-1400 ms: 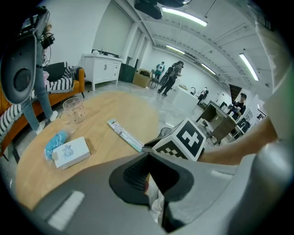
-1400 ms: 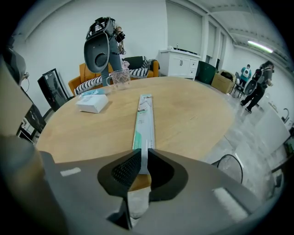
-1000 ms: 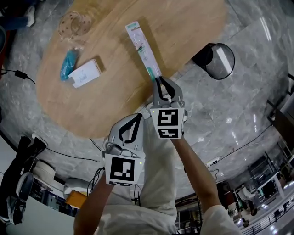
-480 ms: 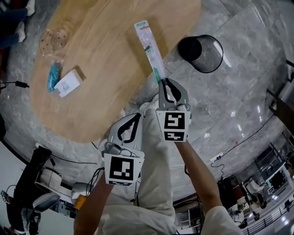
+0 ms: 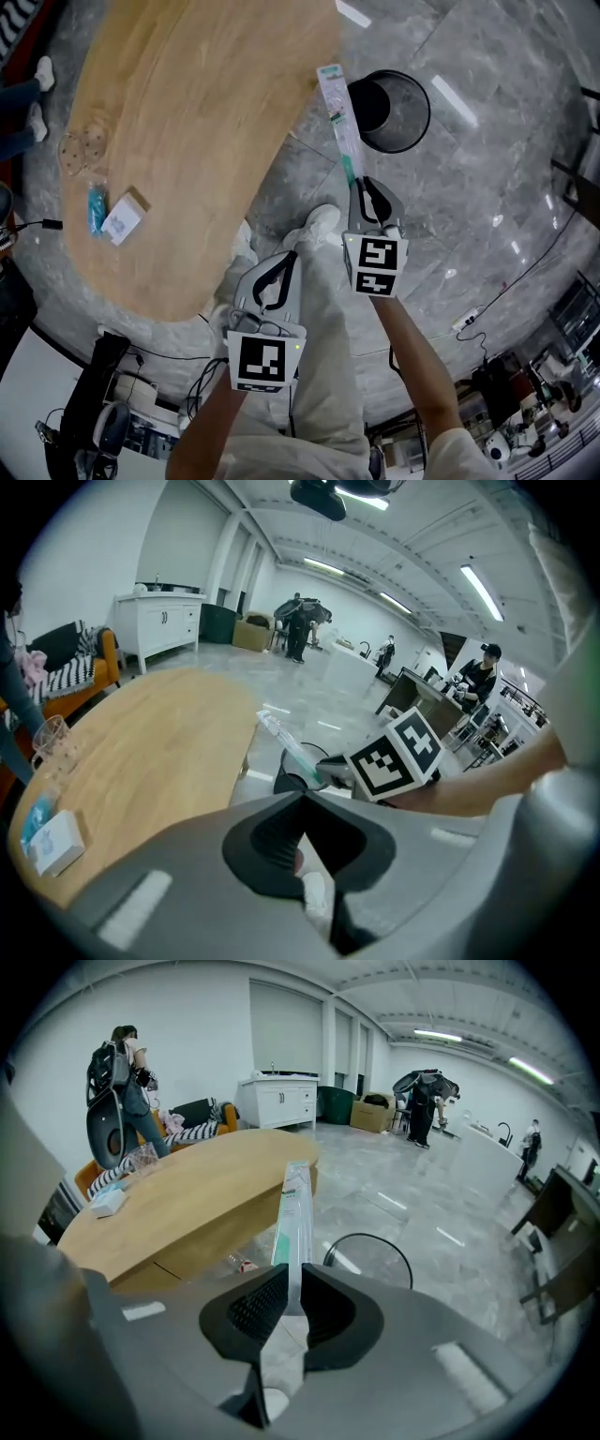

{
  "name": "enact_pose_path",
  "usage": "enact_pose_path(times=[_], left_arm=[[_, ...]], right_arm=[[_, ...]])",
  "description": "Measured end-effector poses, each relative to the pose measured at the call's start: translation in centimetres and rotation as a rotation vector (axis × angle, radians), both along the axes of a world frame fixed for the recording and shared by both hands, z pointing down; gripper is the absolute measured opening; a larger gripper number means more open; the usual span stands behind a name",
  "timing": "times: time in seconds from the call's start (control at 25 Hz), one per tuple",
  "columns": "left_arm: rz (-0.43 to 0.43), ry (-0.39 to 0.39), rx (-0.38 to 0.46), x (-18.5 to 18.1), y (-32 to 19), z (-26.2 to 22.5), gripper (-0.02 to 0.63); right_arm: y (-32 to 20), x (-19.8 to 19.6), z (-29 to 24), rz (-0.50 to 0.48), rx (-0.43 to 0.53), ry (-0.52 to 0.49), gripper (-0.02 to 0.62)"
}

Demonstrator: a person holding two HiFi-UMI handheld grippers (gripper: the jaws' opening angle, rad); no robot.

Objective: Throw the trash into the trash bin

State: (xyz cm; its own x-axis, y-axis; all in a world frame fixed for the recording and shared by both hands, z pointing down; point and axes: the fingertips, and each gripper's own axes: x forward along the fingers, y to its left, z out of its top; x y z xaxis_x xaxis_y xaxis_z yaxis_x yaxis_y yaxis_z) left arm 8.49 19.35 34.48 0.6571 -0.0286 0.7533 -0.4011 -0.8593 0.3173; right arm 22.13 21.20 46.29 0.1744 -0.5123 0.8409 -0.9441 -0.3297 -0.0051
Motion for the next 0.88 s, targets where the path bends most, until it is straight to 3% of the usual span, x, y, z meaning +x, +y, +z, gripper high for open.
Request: enact_pose_path(times=[0.48, 0.88], left_arm=[[0.045, -0.012, 0.018, 5.6, 2.7, 2.6, 0.000], [0.015, -0.053, -0.004, 5.7, 4.4, 5.9, 0.000]], right_arm=[[6.9, 6.3, 6.1, 0.110, -0.096, -0.039, 0.071], [9.8, 7.9, 13.2, 0.167, -0.184, -0.107, 0.071]])
